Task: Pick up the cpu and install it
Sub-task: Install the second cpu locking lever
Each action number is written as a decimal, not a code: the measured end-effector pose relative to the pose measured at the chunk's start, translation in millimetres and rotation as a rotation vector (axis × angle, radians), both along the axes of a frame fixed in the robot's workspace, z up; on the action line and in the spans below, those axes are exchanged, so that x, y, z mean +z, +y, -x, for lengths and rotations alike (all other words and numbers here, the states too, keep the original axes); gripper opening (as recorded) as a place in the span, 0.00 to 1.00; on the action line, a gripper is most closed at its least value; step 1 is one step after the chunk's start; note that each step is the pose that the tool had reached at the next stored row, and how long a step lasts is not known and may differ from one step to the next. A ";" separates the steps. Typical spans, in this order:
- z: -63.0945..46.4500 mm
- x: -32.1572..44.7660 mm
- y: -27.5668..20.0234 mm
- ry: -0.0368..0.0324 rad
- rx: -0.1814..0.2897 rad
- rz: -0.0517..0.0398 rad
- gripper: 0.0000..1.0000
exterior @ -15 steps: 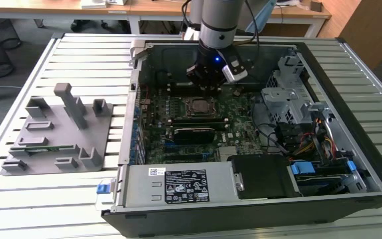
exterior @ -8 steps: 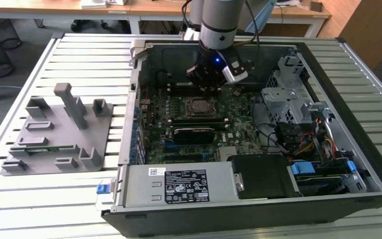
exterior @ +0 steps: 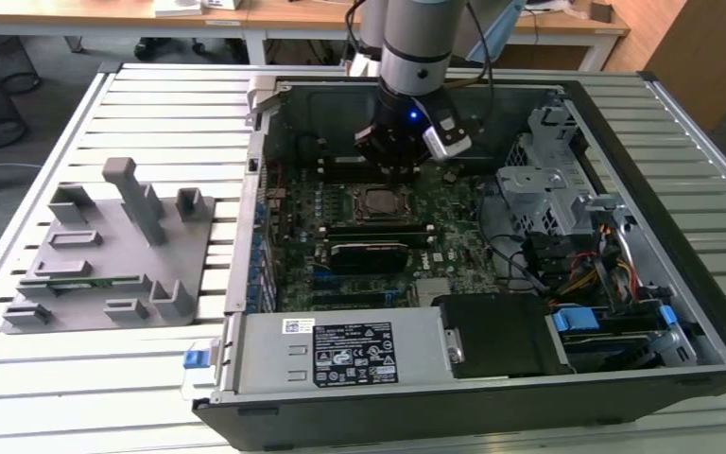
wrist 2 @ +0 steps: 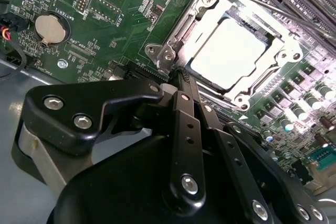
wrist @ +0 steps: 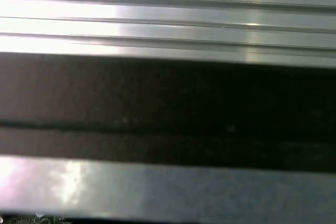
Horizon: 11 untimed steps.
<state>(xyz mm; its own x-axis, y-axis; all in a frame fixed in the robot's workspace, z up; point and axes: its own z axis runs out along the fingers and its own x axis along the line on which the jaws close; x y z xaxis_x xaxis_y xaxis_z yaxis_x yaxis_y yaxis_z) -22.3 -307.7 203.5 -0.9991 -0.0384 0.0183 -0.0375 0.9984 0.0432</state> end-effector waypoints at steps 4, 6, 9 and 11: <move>0.0 0.0 -2.2 0.0000 0.000 0.0000 0.11; 0.0 0.0 -3.5 0.0000 0.000 0.0000 0.11; -0.1 0.0 -5.7 0.0000 0.000 -0.0001 0.11; -0.2 0.0 -7.8 0.0000 0.000 -0.0001 0.11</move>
<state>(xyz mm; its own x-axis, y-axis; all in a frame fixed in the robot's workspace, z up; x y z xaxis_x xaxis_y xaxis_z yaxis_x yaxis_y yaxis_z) -22.1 -315.5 203.4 -0.9991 -0.0383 0.0182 -0.0375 0.9984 0.0434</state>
